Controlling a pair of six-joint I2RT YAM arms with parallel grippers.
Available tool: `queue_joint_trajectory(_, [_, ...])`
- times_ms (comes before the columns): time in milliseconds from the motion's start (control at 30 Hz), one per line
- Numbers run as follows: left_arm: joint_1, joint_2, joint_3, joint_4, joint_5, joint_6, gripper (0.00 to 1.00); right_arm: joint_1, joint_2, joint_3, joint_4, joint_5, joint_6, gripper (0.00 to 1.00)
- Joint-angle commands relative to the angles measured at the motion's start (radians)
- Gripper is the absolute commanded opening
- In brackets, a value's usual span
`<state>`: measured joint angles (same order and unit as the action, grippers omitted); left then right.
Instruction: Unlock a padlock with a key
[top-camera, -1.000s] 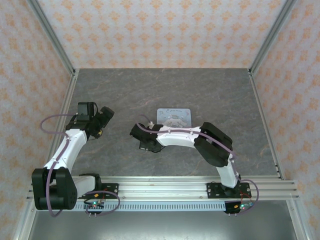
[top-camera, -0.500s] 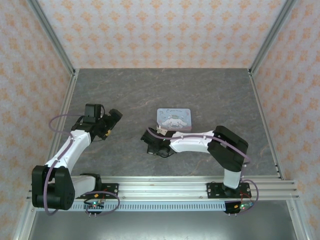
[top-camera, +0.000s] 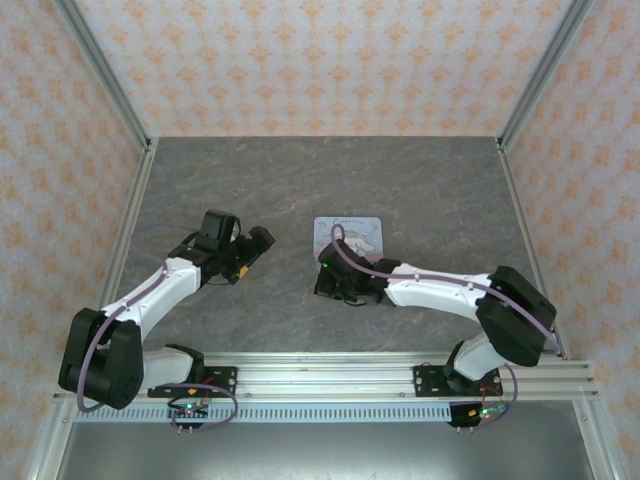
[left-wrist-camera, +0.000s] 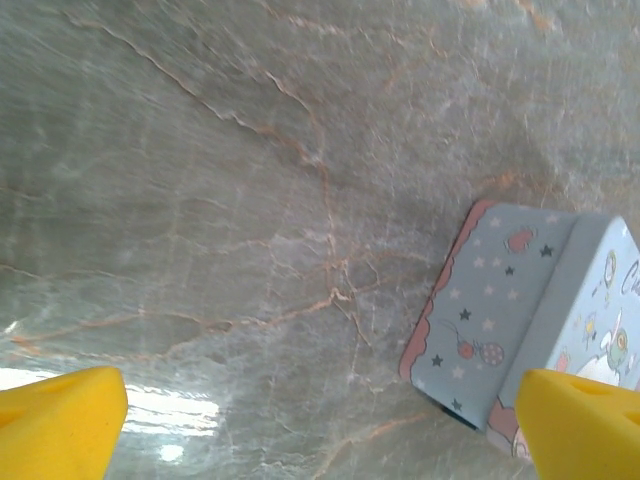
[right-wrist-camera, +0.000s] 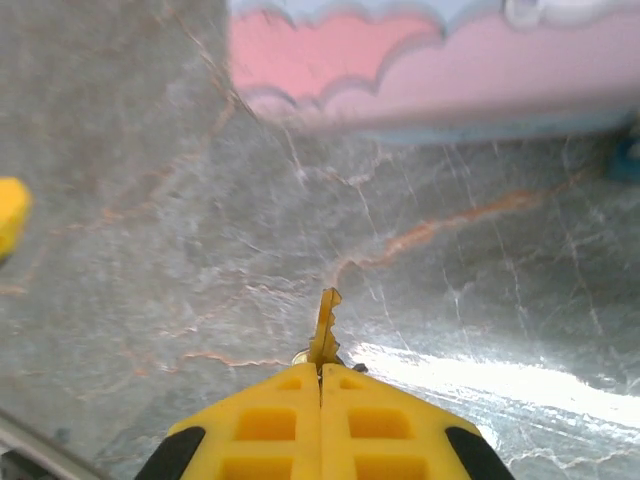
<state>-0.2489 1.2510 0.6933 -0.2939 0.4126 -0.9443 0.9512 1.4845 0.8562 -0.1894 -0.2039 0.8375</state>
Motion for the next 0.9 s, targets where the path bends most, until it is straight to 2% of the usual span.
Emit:
queue_joint_trajectory(0, [-0.036,0.015,0.055,0.025,0.003,-0.011,1.00,-0.043,-0.071,-0.023,0.033,-0.047,-0.072,0.00])
queue_joint_trajectory(233, [-0.118,0.066,0.096,0.052,-0.012,-0.050,1.00,-0.130,-0.169,-0.083,0.069,-0.078,-0.048,0.00])
queue_joint_trajectory(400, [-0.144,0.096,0.123,0.028,-0.028,-0.048,1.00,-0.132,-0.168,-0.094,0.064,-0.126,-0.040,0.00])
queue_joint_trajectory(533, [-0.145,0.090,0.124,0.004,-0.041,-0.042,1.00,-0.124,-0.156,-0.086,-0.009,-0.196,-0.052,0.00])
queue_joint_trajectory(700, [-0.145,0.066,0.103,-0.004,-0.057,-0.040,1.00,-0.065,-0.071,-0.015,-0.165,-0.243,-0.114,0.00])
queue_joint_trajectory(867, [-0.145,0.055,0.091,-0.013,-0.067,-0.039,1.00,-0.018,0.103,0.094,-0.267,-0.250,-0.180,0.00])
